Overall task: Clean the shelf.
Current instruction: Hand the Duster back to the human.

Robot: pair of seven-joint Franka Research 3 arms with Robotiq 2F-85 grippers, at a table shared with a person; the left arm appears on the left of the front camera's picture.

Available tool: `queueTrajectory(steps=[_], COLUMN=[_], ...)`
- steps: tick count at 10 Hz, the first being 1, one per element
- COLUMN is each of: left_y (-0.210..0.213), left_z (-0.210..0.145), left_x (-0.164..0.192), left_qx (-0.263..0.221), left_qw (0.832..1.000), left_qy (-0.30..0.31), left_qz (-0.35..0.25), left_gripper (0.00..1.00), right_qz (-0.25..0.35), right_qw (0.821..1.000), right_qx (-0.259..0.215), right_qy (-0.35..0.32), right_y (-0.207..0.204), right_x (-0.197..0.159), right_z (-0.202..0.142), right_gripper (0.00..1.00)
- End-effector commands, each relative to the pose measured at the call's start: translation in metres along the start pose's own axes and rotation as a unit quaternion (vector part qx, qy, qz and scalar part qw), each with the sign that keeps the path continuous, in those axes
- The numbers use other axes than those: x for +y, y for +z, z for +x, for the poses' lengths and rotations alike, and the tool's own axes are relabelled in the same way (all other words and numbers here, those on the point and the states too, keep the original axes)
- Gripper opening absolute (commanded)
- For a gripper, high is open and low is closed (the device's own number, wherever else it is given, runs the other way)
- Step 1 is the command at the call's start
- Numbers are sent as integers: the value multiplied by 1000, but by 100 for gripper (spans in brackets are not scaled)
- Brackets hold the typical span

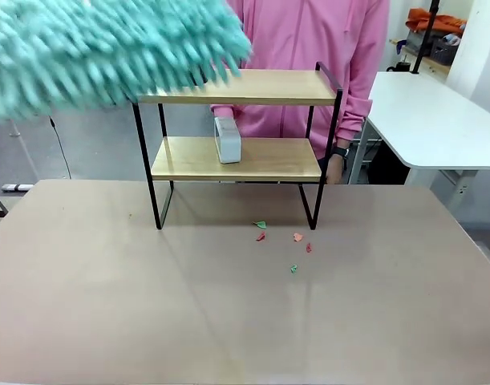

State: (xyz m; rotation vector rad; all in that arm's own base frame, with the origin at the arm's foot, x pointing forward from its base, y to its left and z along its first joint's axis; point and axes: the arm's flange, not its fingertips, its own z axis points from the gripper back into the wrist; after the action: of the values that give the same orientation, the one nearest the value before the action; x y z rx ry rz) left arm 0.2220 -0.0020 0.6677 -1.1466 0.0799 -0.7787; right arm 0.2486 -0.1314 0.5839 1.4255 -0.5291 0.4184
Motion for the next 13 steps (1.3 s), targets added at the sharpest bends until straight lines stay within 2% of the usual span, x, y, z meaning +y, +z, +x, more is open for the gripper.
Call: queueTrajectory(steps=[1, 2, 3, 4, 5, 6, 7, 8, 9, 10, 11, 13], left_y=[-12, -25, -43, -58, -71, -76, -76, -89, -89, -89, -98, -104], left_z=[21, 28, 36, 41, 41, 37, 30, 49, 49, 49, 47, 56], left_x=[13, 19, 23, 31, 36, 40, 42, 40, 40, 40, 47, 58], left_qx=[60, 81, 115, 141, 177, 205, 218, 173, 173, 173, 192, 186], left_qw=[998, 996, 993, 989, 982, 974, 971, 982, 982, 982, 978, 979], left_qy=[-2, 0, 4, 4, 9, 4, 2, 14, 14, 14, 12, 16], left_qz=[-22, -28, -40, -50, -66, -91, -98, -70, -70, -70, -78, -87], left_gripper=[12, 12, 12, 12, 12, 12, 12, 12, 12, 12, 12, 12], right_qz=[90, 110, 105, 119, 121, 76, 64, 104, 104, 82, 63, 78], right_qw=[993, 989, 987, 983, 981, 987, 989, 981, 981, 984, 979, 967], right_qx=[41, 79, 111, 135, 142, 131, 133, 160, 160, 159, 191, 240], right_qy=[61, 58, 57, 48, 47, 49, 21, 30, 30, 22, 25, 13], right_y=[-45, -85, -119, -164, -189, -204, -202, -195, -195, -205, -228, -288], right_x=[-10, -14, -18, -23, -27, -34, -41, -36, -36, -45, -42, -40], right_z=[32, 32, 26, 9, -4, -14, -23, -7, -7, -21, -15, 2], right_gripper=[100, 100, 100, 100, 100, 100, 100, 100, 100, 100, 100, 100])
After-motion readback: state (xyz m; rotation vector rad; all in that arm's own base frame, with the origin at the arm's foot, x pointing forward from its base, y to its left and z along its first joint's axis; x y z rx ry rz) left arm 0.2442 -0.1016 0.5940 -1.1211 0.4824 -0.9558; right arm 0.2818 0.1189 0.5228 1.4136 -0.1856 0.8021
